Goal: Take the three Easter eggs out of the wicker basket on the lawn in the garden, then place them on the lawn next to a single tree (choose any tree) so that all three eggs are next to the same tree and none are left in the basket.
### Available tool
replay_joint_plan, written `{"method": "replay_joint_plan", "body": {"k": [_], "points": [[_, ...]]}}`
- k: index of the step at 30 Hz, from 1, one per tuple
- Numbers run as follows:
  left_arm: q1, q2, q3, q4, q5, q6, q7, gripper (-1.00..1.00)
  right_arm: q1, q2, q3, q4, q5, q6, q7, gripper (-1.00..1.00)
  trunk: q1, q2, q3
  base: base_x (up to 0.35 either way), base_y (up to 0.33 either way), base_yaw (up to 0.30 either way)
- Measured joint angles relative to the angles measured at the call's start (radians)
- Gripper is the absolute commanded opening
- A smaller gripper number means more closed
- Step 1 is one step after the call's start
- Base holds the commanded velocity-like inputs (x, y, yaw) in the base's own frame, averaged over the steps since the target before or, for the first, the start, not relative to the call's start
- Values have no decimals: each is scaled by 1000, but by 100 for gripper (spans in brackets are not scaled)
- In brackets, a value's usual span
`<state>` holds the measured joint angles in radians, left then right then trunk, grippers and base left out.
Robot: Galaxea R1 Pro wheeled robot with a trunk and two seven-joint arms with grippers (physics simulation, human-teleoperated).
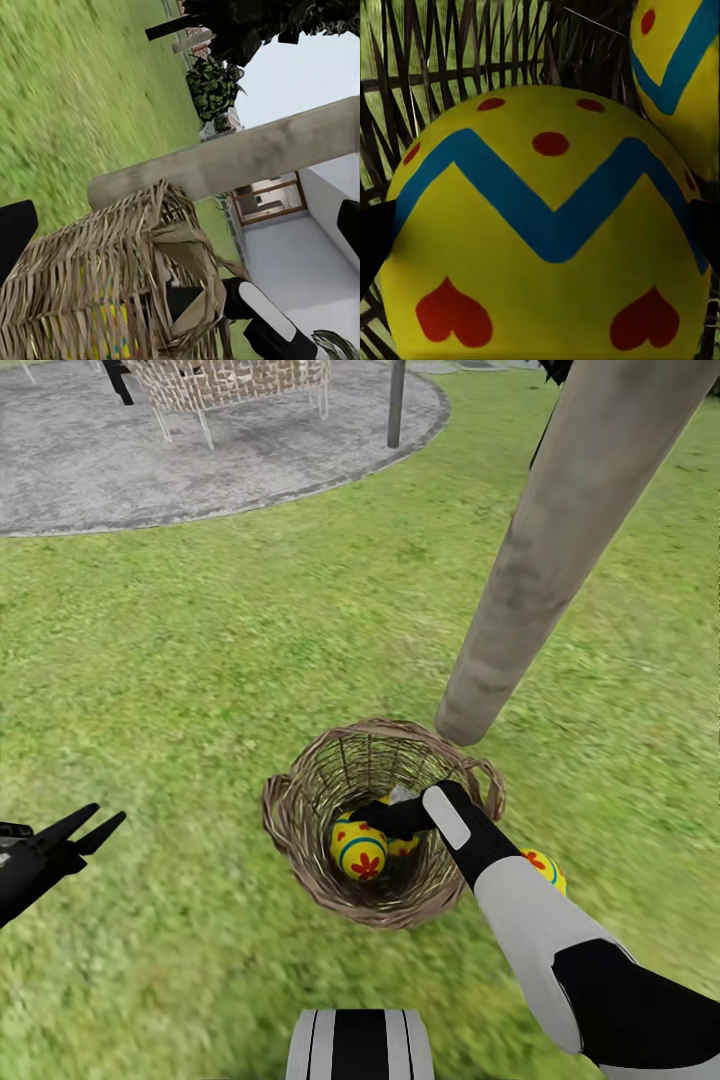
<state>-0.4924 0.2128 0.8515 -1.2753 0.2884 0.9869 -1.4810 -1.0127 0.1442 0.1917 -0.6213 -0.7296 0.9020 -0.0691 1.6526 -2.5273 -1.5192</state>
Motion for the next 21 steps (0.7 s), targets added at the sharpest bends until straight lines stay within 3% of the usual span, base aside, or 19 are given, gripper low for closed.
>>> {"method": "replay_joint_plan", "body": {"k": [14,19,21], "points": [[1,-6,7,5,4,-1,-7,100,0,0,0,1,1,0,0,-100,0,0,0,-43,0,0],[2,-10,-6,0,0,3,2,100,0,-1,2,-12,2,24,0,-100,-2,1,19,0,0,0],[-2,-6,-19,2,-3,10,2,100,0,-17,3,-15,2,27,2,-100,-3,2,27,0,0,0]]}}
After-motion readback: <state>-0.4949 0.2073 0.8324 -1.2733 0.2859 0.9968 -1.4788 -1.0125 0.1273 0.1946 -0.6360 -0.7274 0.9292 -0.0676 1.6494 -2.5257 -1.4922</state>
